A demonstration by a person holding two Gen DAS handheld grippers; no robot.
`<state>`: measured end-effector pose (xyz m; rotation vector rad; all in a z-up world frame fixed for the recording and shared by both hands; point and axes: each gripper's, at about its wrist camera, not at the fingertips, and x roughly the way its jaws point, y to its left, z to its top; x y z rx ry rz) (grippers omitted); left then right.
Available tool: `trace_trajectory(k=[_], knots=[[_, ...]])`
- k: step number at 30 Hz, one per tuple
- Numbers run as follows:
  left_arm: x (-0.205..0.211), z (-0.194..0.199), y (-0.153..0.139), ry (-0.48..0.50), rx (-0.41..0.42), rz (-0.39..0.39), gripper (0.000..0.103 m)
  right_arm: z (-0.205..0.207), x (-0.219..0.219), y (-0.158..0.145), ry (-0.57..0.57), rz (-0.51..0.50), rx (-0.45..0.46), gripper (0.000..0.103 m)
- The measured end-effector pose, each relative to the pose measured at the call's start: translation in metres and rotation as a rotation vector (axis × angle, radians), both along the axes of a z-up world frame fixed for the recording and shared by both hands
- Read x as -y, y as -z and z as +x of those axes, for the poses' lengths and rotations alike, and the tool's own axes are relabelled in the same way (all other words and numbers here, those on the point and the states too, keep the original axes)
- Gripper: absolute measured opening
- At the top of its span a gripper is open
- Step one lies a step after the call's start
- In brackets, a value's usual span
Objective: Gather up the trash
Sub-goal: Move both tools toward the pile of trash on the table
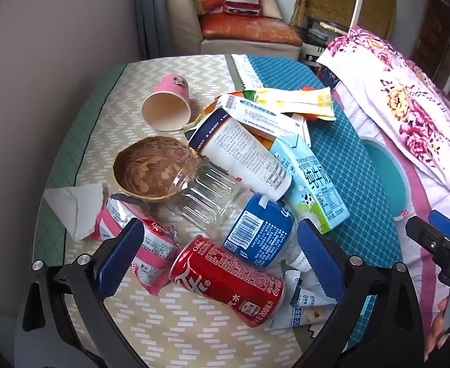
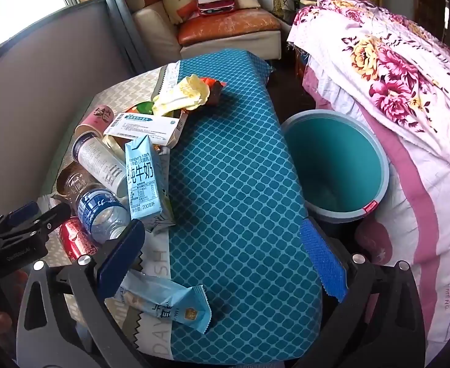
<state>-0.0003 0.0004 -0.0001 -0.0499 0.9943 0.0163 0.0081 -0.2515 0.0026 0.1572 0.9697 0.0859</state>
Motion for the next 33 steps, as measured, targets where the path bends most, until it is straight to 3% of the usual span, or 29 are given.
trace_trajectory(k=[7,10,12,33], knots=[[0.0,-0.001,0.001,-0.012,0.008,0.012,0.099,-0.006,-0.009,0.004,0.017,-0.04,0.025,0.097],[-0.005,-0.003,-0.005,-0.016,0.01,0.008,0.099,-0.03,-0.052,0.006,0.018,-0.066,0.04,0.097],[-0.005,-0.004,-0.006,-0.018,0.01,0.007,0.099,-0.006,-0.013,0.006,0.0,0.008,-0.011,0.097],[-0.012,-0.002,-0.004,-0.04,0.003,-0.02,0.099,0.0,-0.015,0.006,-0.011,0.01,-0.063,0.097]])
